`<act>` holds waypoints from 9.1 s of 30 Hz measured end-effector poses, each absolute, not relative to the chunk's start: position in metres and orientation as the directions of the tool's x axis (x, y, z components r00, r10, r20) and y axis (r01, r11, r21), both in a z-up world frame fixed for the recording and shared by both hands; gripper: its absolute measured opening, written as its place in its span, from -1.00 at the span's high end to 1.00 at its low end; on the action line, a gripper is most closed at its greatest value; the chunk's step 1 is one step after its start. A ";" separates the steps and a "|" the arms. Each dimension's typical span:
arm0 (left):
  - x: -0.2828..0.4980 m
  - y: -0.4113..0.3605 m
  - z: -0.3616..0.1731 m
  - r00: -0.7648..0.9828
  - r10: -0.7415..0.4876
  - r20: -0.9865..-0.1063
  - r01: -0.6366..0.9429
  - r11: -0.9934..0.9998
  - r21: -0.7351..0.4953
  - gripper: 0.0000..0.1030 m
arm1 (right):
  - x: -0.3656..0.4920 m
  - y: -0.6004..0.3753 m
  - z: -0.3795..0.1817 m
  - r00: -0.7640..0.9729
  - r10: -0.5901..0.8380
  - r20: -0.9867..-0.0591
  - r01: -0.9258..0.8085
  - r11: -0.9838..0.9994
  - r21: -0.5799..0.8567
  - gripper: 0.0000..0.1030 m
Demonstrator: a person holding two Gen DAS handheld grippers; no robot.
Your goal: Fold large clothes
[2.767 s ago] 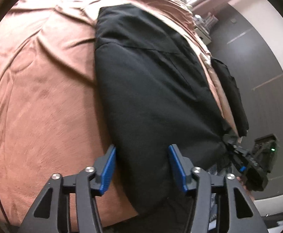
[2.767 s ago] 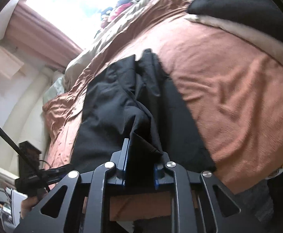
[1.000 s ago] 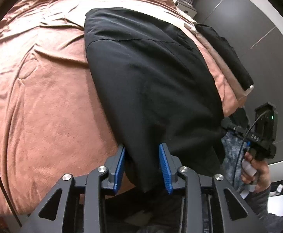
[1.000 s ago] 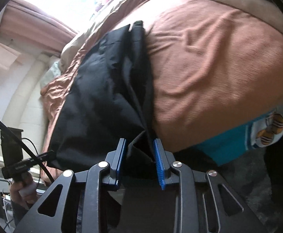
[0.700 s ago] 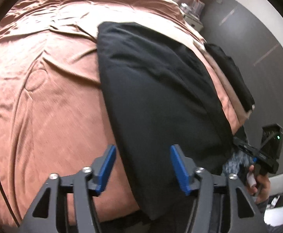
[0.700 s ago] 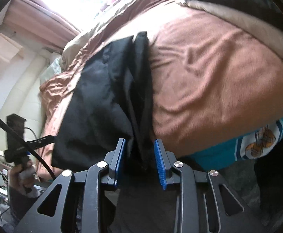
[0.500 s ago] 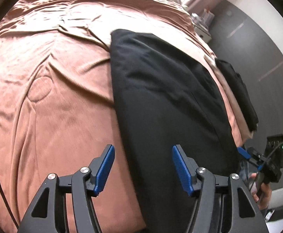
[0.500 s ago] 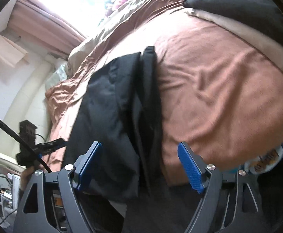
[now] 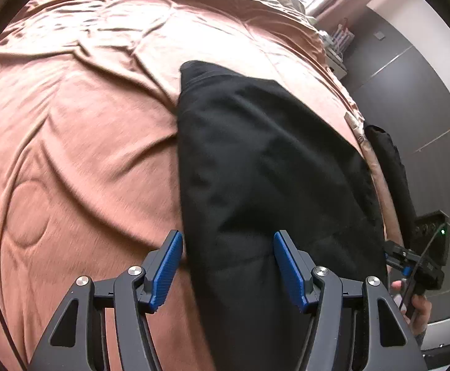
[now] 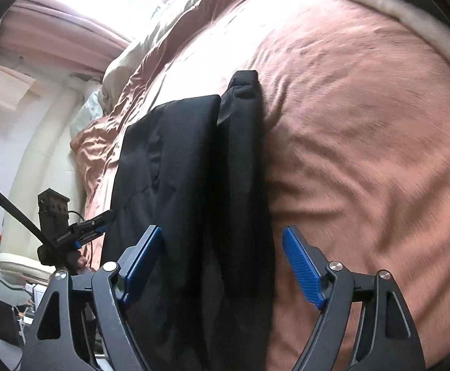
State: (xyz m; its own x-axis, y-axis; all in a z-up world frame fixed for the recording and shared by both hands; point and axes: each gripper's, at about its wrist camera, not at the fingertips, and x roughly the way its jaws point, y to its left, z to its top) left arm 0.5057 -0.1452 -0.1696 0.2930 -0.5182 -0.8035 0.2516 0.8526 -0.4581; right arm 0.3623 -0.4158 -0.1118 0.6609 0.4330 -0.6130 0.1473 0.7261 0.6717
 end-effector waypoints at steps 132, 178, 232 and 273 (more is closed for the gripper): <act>0.236 0.552 0.086 0.829 0.183 -0.528 -0.378 0.880 -0.289 0.85 | 0.627 0.295 -0.017 0.094 0.932 -0.350 -0.673 0.318 0.667 0.82; 0.227 0.497 -0.142 0.677 0.129 -0.724 -0.508 0.794 -0.334 -0.10 | 0.749 0.282 -0.150 0.461 0.520 -0.719 -0.376 0.848 0.373 -0.05; 0.185 0.285 -0.069 0.722 0.217 -0.657 -0.536 0.776 -0.333 -0.57 | 0.527 0.046 -0.026 0.445 0.676 -0.588 -0.535 0.727 0.431 -1.00; 0.031 0.072 0.040 0.939 0.127 -0.319 -0.174 0.977 -0.124 -0.99 | 0.207 -0.098 0.036 0.832 0.382 -0.402 -0.377 0.921 0.094 -1.00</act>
State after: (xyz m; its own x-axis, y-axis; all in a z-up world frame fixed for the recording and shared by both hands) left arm 0.0311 0.0721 0.0399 0.9391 0.1269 -0.3195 -0.1741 0.9769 -0.1238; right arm 0.2068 -0.0977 0.0358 0.8320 0.3819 -0.4023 -0.3775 0.9213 0.0937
